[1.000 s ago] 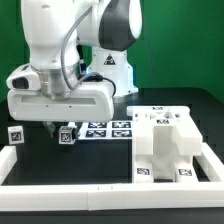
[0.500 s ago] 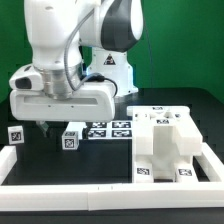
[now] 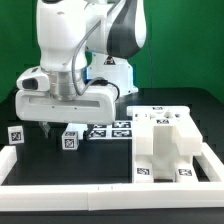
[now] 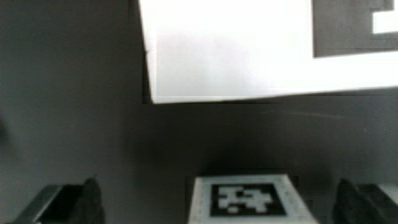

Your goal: Assemble chair

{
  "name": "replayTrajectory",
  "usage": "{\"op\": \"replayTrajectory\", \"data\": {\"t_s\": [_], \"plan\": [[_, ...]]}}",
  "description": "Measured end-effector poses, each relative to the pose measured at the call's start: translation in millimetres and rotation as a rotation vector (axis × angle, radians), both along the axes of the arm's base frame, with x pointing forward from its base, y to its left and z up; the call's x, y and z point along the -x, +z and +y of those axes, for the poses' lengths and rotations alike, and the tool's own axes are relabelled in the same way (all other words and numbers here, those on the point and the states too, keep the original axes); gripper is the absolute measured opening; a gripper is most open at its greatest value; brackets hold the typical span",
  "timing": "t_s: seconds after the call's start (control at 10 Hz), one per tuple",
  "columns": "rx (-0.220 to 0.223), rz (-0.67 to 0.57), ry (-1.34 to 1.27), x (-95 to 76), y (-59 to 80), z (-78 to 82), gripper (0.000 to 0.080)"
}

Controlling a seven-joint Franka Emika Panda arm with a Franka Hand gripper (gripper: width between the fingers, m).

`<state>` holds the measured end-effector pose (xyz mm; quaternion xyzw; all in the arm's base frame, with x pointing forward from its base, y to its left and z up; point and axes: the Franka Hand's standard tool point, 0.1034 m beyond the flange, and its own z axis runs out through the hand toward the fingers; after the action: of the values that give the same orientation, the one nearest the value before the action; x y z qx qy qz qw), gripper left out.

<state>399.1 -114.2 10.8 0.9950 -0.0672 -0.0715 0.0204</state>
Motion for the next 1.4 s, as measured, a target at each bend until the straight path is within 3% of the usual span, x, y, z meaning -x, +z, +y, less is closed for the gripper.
{"op": "replayTrajectory", "data": {"t_s": [0.6,1.0,1.2,1.4], "plan": [[0.001,0.003,0.0,0.7,-1.2,-0.3,0.0649],[-0.061,0.085,-0.031,-27.4,11.3,3.3,0.0649],[-0.058,0.084,-0.03,-24.8,9.7,2.6,0.0649],[-0.09,0.142,-0.038,-29.1,15.0,6.3,0.0649]]}}
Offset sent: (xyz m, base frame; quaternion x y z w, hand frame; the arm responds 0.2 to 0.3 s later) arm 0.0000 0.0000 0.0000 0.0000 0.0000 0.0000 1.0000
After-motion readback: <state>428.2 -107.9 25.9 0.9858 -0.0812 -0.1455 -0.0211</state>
